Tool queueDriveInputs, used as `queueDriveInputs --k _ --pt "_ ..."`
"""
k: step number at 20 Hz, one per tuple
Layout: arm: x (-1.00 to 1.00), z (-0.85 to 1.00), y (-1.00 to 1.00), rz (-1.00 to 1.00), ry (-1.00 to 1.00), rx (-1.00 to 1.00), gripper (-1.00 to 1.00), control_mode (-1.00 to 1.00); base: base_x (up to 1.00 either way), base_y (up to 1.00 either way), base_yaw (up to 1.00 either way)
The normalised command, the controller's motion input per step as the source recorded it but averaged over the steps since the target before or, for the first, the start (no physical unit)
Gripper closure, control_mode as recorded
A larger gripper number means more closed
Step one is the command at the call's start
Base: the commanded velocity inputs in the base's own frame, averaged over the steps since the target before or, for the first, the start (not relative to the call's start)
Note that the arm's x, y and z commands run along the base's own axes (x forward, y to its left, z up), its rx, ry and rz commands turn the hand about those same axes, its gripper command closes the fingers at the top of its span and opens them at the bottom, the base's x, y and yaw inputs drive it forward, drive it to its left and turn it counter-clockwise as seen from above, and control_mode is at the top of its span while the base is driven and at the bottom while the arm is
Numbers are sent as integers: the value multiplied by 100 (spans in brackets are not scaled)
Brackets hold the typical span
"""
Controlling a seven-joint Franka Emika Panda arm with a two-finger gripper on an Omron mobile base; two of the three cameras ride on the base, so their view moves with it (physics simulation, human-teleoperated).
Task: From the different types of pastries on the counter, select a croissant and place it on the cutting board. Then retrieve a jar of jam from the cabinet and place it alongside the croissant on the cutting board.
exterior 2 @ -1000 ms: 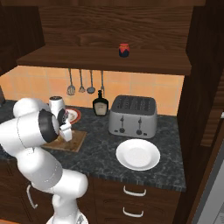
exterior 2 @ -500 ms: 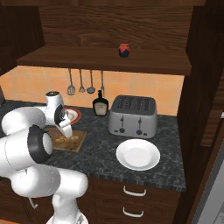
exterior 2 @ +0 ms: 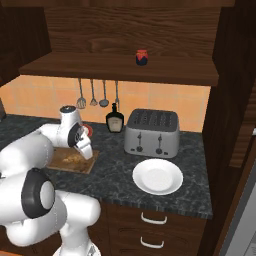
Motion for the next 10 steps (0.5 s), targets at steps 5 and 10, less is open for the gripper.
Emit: queueDriveInputs --k 5,10 --pt "-32 60 -86 -2 -13 0 -100 -100 0 0 0" --pt "-36 65 -76 0 -13 0 -100 -100 0 0 0"
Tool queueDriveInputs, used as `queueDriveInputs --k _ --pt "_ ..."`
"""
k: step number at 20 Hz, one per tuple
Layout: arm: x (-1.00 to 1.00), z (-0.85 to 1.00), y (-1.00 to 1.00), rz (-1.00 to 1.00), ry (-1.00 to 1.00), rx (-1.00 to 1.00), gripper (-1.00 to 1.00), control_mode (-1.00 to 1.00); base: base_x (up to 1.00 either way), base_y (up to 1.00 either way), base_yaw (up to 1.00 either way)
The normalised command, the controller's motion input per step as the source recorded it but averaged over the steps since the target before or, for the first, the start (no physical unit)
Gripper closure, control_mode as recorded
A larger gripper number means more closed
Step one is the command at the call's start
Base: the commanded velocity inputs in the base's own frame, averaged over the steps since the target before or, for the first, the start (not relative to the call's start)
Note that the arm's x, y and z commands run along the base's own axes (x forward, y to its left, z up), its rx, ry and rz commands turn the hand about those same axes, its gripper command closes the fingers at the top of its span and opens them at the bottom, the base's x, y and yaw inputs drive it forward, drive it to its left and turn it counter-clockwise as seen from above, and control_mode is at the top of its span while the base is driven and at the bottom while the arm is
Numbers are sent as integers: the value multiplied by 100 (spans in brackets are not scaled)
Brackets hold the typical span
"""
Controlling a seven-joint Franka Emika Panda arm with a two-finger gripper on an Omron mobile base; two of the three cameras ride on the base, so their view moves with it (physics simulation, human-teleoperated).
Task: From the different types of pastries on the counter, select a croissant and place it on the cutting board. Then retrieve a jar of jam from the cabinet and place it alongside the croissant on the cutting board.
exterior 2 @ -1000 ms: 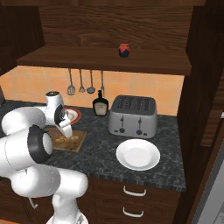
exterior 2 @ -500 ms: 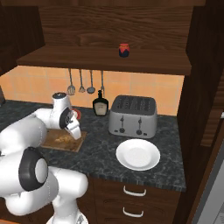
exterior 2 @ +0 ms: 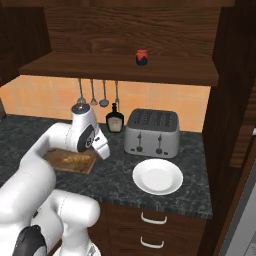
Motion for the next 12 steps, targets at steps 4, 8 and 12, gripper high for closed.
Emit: queueDriveInputs --k 4,8,12 --pt "-8 99 -51 0 -25 -3 -100 -100 0 0 0" --pt "0 100 -21 0 -27 -13 -100 -100 0 0 0" --pt "0 100 -8 0 -38 -27 -100 -100 0 0 0"
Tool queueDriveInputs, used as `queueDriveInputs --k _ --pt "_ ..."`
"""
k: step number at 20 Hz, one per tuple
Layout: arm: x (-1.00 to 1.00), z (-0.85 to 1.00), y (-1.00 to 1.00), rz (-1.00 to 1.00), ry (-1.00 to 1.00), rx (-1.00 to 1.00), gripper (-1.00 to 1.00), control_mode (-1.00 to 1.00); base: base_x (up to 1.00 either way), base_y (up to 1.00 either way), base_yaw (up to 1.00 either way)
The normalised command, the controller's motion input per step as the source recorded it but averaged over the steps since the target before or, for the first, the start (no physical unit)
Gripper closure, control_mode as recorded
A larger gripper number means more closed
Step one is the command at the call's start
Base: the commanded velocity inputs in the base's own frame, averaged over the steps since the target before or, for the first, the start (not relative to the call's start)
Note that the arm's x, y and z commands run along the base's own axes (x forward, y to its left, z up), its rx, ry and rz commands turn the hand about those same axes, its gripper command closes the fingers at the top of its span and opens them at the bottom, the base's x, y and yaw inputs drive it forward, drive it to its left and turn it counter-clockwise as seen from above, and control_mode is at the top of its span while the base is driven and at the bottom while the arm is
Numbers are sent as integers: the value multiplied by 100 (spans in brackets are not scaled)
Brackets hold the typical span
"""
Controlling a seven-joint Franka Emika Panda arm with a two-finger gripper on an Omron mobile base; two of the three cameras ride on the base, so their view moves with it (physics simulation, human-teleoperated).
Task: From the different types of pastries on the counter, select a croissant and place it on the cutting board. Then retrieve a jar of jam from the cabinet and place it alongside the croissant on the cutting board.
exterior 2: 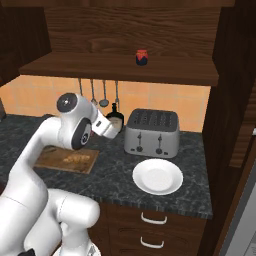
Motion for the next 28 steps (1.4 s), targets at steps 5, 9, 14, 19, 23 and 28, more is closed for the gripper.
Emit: queueDriveInputs --k 5,9,14,19,23,28 --pt "0 100 -18 0 -18 -23 -100 -100 0 0 0" --pt "0 100 -25 0 -4 -18 -100 -100 0 0 0" --pt "0 98 -28 0 -12 -16 -100 -100 0 0 0" --pt "1 38 -1 0 -8 -3 -100 -100 0 0 0" --pt "6 4 -8 0 -12 4 -100 -100 0 0 0" --pt "13 36 1 5 -21 1 -100 -100 0 0 0"
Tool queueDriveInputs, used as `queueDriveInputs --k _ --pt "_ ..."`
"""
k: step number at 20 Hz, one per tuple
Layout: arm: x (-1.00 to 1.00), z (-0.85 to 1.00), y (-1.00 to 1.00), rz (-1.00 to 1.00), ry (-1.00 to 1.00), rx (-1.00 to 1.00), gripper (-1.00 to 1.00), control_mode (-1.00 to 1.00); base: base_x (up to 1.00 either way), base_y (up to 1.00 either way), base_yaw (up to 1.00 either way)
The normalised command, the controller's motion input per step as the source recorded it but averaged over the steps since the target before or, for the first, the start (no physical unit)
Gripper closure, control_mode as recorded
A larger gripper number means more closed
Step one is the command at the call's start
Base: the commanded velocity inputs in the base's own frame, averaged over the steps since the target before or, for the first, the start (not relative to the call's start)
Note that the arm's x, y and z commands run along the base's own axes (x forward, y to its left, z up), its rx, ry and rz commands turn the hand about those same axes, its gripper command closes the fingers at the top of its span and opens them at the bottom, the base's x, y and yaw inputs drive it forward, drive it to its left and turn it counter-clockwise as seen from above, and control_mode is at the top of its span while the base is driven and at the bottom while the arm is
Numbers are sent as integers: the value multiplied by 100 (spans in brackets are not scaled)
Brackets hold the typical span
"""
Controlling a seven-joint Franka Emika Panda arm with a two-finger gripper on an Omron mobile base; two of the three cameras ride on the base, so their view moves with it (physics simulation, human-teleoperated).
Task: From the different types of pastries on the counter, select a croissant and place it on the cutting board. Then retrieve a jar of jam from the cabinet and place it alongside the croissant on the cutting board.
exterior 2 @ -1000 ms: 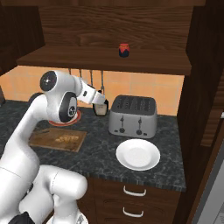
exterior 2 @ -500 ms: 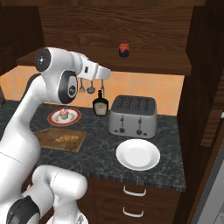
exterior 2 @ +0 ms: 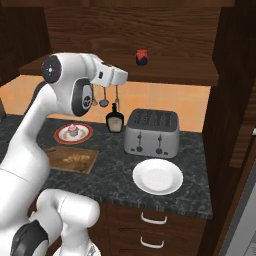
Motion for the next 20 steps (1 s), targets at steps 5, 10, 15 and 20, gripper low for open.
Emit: queueDriveInputs --k 5,10,15,20 --pt "26 6 12 0 -2 0 -100 -100 0 0 0" --pt "34 16 1 1 2 -8 -100 -100 0 0 0" --pt "27 24 0 0 -1 -14 -100 -100 0 0 0" --pt "52 -6 -4 0 9 -14 -100 -100 0 0 0"
